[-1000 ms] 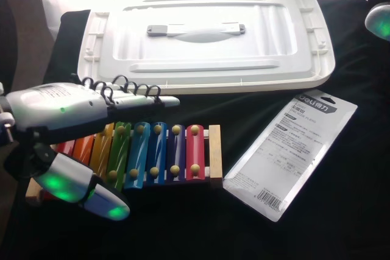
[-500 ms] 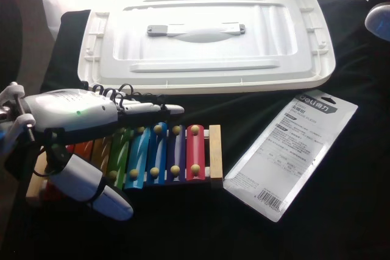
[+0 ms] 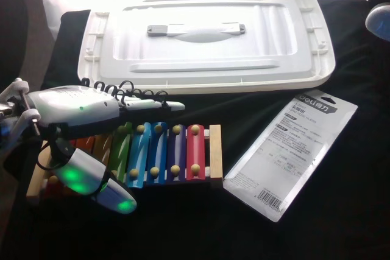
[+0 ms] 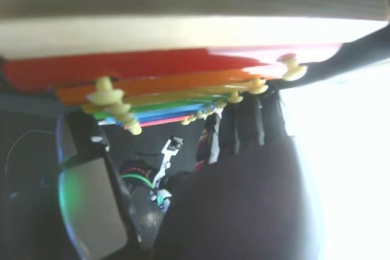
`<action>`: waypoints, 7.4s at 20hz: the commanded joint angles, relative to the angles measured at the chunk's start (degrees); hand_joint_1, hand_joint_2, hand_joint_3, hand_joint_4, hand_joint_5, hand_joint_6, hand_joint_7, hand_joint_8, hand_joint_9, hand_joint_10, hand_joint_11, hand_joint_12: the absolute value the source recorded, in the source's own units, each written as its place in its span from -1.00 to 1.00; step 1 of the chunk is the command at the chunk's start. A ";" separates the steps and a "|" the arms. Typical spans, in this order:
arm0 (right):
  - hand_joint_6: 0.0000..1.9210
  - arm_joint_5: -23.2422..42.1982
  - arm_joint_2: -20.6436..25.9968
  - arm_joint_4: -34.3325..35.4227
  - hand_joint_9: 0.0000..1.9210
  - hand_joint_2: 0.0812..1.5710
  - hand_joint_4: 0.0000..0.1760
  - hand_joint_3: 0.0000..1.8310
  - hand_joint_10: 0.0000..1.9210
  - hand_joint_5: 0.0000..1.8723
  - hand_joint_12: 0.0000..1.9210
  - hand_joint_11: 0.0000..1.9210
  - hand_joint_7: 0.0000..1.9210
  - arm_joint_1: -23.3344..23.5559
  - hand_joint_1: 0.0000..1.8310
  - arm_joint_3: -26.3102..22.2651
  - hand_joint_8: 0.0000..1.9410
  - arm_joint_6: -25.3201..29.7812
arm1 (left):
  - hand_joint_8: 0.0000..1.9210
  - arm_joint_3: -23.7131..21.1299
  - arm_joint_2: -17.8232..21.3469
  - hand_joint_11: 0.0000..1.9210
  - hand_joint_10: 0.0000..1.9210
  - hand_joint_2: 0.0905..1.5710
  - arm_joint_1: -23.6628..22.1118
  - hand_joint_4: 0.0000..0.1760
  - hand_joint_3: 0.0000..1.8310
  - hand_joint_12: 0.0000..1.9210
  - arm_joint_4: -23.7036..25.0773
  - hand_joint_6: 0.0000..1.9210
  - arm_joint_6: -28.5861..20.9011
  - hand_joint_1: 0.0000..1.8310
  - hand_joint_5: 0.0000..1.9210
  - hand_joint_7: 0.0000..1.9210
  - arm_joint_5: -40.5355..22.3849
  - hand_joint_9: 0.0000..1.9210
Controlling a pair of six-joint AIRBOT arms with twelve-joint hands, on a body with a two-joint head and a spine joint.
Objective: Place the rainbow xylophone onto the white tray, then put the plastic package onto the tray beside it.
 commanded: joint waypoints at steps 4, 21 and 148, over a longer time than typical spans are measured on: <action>-1.00 6.75 0.15 1.68 -0.55 0.11 -0.22 -1.00 -1.00 -0.72 0.13 -0.86 -0.57 0.47 -0.40 0.05 -1.00 0.53 | -1.00 0.26 -1.09 -1.00 -0.99 -0.08 -0.49 -0.60 -1.00 -0.16 -0.49 -0.99 -0.44 -0.21 -0.89 -0.75 -1.65 -0.71; -1.00 6.75 0.37 1.65 -0.53 0.11 -0.10 -1.00 -0.99 -0.70 0.08 -0.79 -0.55 0.47 -0.42 0.07 -0.99 0.53 | -0.96 -0.42 -1.31 -0.63 -0.93 0.26 0.00 -0.89 -1.00 -0.17 5.10 -0.94 -3.31 0.22 -0.44 -0.31 0.48 -0.25; -1.00 9.77 -2.41 -1.39 -0.69 -0.22 0.21 -1.00 -1.00 -0.91 0.22 -1.00 -0.74 0.49 -0.28 1.33 -1.00 4.61 | -1.00 31.36 -21.60 -0.99 -1.00 -0.05 -19.06 1.00 -1.00 -0.97 -36.88 -1.00 19.78 -0.20 -1.00 -1.00 5.46 -1.00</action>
